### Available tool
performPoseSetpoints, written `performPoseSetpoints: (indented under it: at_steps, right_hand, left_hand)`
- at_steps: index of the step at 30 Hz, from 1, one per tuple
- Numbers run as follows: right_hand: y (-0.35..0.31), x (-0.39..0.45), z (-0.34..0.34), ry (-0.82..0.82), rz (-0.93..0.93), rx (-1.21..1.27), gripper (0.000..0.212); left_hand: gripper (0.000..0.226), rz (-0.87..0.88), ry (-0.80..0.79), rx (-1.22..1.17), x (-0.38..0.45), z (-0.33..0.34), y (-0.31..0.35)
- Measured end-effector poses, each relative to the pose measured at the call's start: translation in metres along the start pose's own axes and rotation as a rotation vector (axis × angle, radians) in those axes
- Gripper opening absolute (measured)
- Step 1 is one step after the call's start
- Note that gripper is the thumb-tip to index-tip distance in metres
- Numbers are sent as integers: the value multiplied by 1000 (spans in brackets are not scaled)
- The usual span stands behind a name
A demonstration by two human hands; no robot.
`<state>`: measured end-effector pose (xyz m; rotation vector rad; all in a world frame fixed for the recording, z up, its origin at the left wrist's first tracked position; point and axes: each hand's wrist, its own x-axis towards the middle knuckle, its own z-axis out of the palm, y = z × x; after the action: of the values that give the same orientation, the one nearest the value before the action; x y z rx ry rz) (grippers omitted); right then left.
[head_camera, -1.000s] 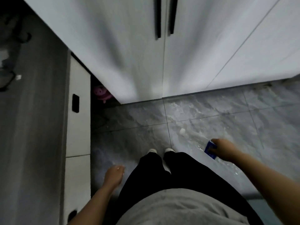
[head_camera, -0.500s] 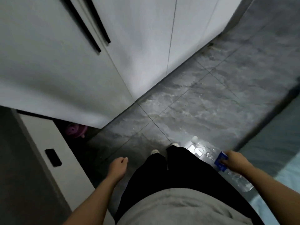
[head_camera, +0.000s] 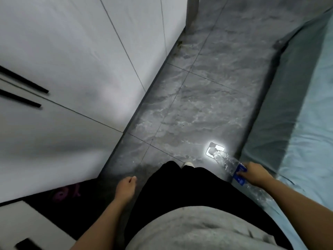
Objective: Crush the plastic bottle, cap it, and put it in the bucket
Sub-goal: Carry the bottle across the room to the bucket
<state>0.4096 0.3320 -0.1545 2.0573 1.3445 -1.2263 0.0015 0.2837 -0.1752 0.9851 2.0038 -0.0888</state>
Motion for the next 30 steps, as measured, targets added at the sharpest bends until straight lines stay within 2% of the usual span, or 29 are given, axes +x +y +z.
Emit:
performPoseSetpoints:
  at_steps: [6, 13, 16, 19, 23, 26, 30]
  right_hand:
    - [9, 12, -23, 75, 57, 170, 20]
    - [10, 24, -37, 50, 217, 281, 21]
    - [6, 22, -38, 26, 287, 331, 11]
    - [8, 22, -38, -8, 347, 364, 31]
    - [17, 24, -45, -22, 420, 454, 12]
    - [25, 33, -59, -12, 444, 530, 13]
    - [40, 65, -102, -20, 474, 539, 38]
  left_hand:
    - [47, 22, -64, 91, 9, -11, 32]
    - [42, 43, -153, 151, 53, -47, 93]
    - [46, 96, -142, 203, 79, -66, 130]
    - [44, 148, -157, 234, 110, -76, 177]
    - [44, 233, -200, 240, 150, -77, 246]
    - [46, 284, -194, 221, 172, -71, 299]
    - [40, 304, -219, 219, 186, -61, 369]
